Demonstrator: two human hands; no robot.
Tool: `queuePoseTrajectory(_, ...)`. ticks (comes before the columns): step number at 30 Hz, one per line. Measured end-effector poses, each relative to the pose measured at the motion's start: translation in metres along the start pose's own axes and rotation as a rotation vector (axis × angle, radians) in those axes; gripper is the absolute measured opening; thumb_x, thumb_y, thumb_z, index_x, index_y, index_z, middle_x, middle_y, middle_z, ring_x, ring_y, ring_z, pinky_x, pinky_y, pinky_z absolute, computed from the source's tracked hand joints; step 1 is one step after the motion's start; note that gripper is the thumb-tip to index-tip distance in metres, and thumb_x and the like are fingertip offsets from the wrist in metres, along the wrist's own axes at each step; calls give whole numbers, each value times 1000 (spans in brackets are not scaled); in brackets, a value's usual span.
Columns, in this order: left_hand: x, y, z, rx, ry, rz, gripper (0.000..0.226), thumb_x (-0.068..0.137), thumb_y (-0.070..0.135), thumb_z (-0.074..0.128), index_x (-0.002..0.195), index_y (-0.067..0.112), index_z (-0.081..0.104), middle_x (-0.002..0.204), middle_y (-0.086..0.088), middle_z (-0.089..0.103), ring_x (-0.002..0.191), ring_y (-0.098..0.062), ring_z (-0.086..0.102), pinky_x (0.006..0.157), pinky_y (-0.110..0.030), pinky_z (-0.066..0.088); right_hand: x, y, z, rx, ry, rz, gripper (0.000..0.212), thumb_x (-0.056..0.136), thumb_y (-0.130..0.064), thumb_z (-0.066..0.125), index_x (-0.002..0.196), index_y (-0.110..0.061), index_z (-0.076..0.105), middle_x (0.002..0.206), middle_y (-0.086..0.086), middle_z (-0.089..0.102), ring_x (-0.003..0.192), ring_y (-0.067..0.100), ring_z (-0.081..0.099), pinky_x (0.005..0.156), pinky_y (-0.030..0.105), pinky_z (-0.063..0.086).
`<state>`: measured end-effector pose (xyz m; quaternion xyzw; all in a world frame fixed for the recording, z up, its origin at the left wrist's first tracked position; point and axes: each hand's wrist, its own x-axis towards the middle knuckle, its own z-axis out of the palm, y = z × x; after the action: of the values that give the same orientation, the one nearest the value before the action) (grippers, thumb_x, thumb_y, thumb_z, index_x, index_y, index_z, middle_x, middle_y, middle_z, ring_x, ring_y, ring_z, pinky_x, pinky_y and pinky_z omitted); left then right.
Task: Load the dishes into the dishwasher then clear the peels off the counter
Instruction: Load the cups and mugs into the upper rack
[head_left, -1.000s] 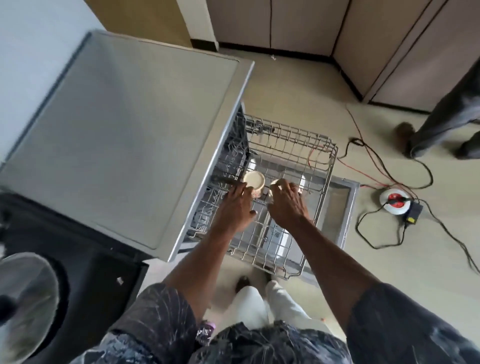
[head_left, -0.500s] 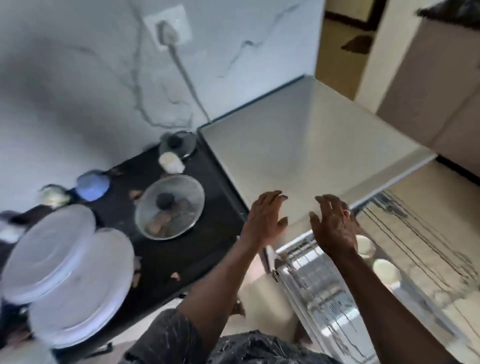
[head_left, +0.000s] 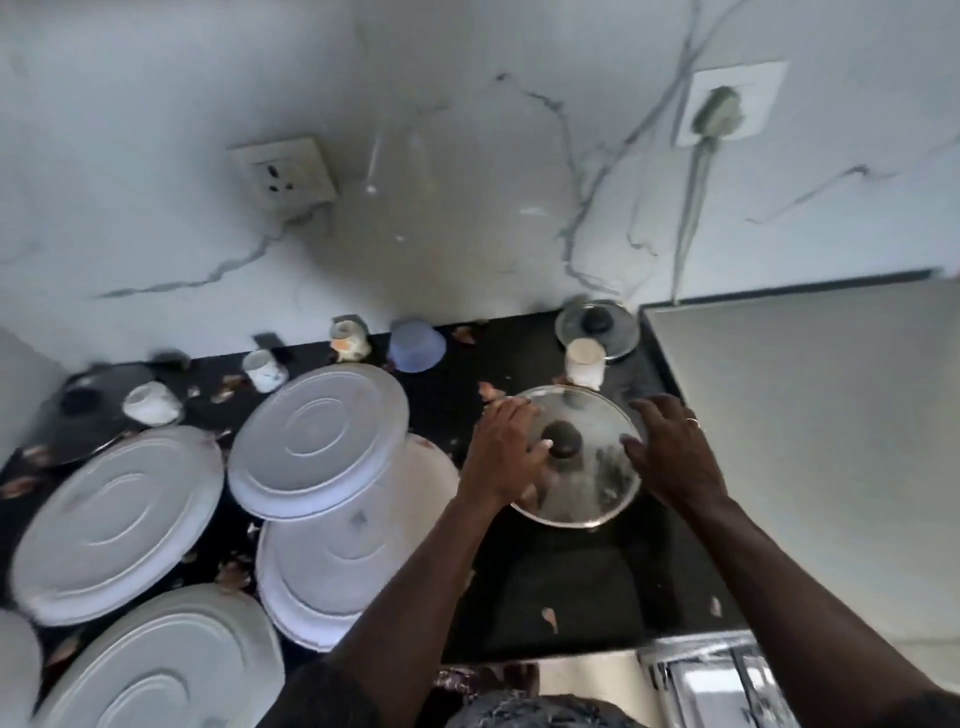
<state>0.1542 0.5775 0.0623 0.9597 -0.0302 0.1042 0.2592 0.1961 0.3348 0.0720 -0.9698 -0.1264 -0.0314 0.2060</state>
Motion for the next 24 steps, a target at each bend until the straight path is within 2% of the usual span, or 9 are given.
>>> queuePoseTrajectory(3, 8, -52, -32, -15, 80, -57, 46, 81, 37, 62, 123, 20, 65, 133, -3, 61, 129, -24, 49, 113, -41, 37, 50, -27, 8, -15, -17, -3, 60, 82, -28, 75, 135, -9, 53, 131, 21, 51, 111, 47, 57, 95, 51, 49)
queuePoseTrajectory(7, 18, -119, -71, 74, 154, -137, 39, 85, 27, 73, 121, 12, 65, 128, -9, 63, 125, -28, 53, 106, -42, 42, 103, -56, 16, -56, -45, 10, 68, 84, -33, 75, 142, -13, 47, 138, 22, 45, 118, 50, 52, 98, 52, 46)
queuePoseTrajectory(11, 32, -179, -102, 127, 193, -192, 39, 83, 26, 72, 118, 11, 65, 125, -11, 63, 121, -32, 54, 102, -43, 41, 135, -70, 27, -82, -109, 29, 77, 81, -34, 76, 149, -20, 41, 148, 20, 35, 124, 50, 47, 95, 53, 48)
queuePoseTrajectory(15, 64, -225, -128, 199, 153, -325, 46, 79, 19, 75, 122, 7, 63, 125, -14, 63, 119, -39, 54, 100, -46, 42, 152, -75, 37, -146, -160, 48, 74, 85, -29, 70, 151, -26, 36, 152, 18, 28, 120, 50, 50, 91, 51, 50)
queuePoseTrajectory(18, 91, -259, -136, 240, 88, -420, 59, 79, 20, 77, 132, 4, 57, 133, -19, 57, 122, -42, 51, 103, -47, 41, 157, -71, 46, -196, -187, 63, 68, 88, -27, 68, 149, -27, 38, 152, 19, 28, 118, 51, 51, 88, 52, 52)
queuePoseTrajectory(24, 132, -293, -148, 263, -20, -482, 73, 82, 24, 76, 146, 15, 43, 146, -13, 42, 128, -39, 43, 102, -47, 42, 165, -68, 54, -163, -231, 93, 58, 92, -25, 65, 146, -27, 43, 152, 11, 30, 122, 47, 47, 87, 53, 52)
